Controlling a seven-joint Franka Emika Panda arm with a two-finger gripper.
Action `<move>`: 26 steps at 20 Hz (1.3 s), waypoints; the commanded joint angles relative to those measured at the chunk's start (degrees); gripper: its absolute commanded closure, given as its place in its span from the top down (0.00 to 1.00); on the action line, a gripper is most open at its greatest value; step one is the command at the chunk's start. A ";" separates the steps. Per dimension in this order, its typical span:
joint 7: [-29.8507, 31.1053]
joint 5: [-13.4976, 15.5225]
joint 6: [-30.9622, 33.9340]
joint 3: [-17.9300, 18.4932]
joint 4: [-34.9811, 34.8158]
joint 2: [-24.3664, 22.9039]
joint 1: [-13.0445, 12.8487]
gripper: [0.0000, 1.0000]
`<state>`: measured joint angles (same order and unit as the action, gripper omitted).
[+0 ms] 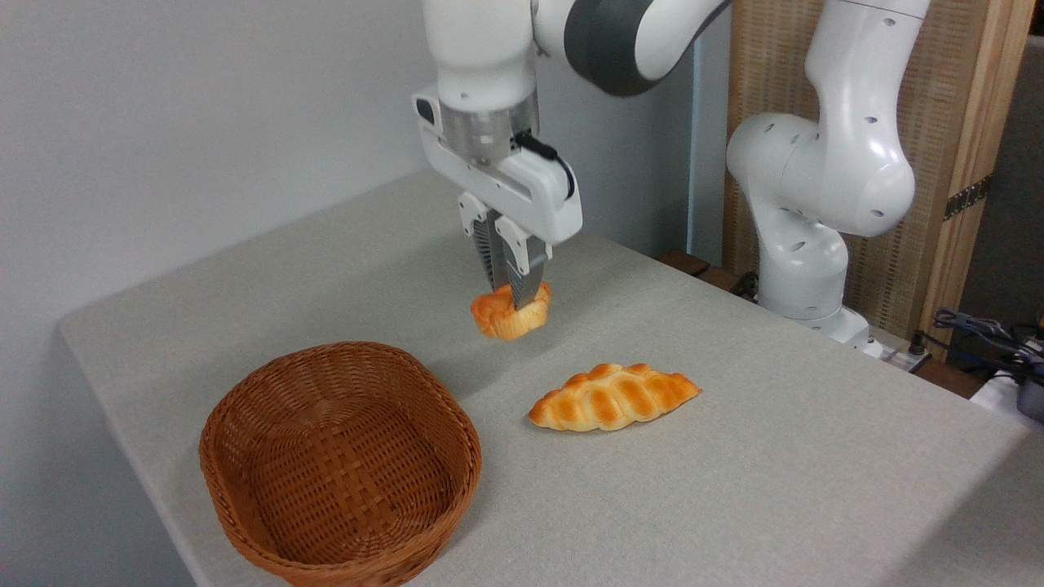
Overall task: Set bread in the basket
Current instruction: 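Lift the bun and carry it over the wicker basket, then open the gripper to drop the bun into the basket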
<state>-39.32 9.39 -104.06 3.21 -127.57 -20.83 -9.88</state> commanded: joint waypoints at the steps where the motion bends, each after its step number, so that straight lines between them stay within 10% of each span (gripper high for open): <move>1: -0.06 0.10 1.58 0.40 7.84 4.72 -0.05 0.25; 11: 1.09 0.10 0.62 0.48 32.02 24.60 0.04 0.37; 16: 1.52 0.02 -2.89 -0.13 33.53 27.94 -0.22 0.96; 26: 3.99 -1.48 -5.80 -0.57 33.53 31.38 -2.86 1.00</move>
<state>-36.89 8.91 -109.72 2.49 -95.17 10.34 -12.51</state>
